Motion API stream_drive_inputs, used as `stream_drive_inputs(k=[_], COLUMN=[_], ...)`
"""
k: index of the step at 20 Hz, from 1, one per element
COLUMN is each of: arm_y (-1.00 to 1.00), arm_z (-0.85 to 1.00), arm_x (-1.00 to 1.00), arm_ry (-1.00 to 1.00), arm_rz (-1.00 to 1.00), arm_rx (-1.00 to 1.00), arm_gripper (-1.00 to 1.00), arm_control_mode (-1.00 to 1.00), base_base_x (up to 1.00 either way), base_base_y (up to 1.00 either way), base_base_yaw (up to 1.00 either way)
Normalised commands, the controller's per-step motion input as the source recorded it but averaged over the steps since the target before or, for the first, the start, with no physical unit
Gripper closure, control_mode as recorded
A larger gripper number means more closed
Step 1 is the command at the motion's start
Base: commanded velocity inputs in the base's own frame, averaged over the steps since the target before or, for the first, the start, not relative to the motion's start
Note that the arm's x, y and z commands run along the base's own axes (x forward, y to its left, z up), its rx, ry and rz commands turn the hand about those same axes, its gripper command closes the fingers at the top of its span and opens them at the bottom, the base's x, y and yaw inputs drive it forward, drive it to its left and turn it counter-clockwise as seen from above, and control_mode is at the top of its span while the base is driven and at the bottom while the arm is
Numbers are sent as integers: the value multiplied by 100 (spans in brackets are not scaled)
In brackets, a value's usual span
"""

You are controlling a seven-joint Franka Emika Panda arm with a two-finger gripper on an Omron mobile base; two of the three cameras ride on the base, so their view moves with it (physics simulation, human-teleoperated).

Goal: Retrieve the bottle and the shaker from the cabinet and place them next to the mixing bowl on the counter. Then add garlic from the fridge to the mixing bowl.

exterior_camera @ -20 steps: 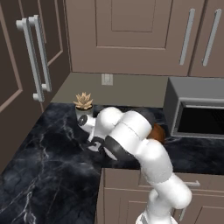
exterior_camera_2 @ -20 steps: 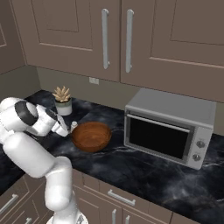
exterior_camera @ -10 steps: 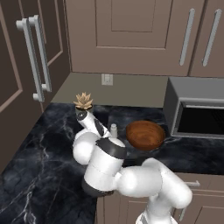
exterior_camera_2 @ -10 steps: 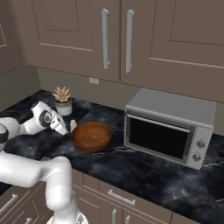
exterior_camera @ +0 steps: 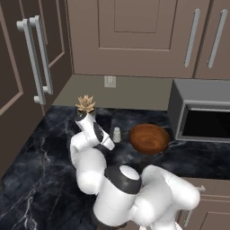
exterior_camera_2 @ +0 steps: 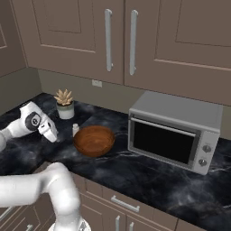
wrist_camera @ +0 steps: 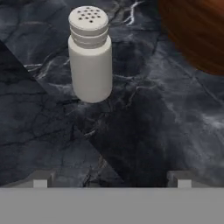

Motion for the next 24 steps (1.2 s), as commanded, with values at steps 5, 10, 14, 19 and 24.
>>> stream_drive_inputs(k=[5,10,14,19,24], arm_y=[-18,-12,-4,-18,-58], arm_z=[73,5,19,73,90], arm_x=[-100,-100,-100,-100,-100], arm_ry=[16,1,-1,-1,-15], arm_rz=[-1,10,38,68,54], arm_rx=[27,22,19,0,-4], arm_gripper=[-100,-100,-100,-100,-100], arm_control_mode=[-100,-100,-100,-100,-100], base_base_x=[0,0,0,0,0], base_base_y=[0,0,0,0,0], base_base_yaw=[0,0,0,0,0])
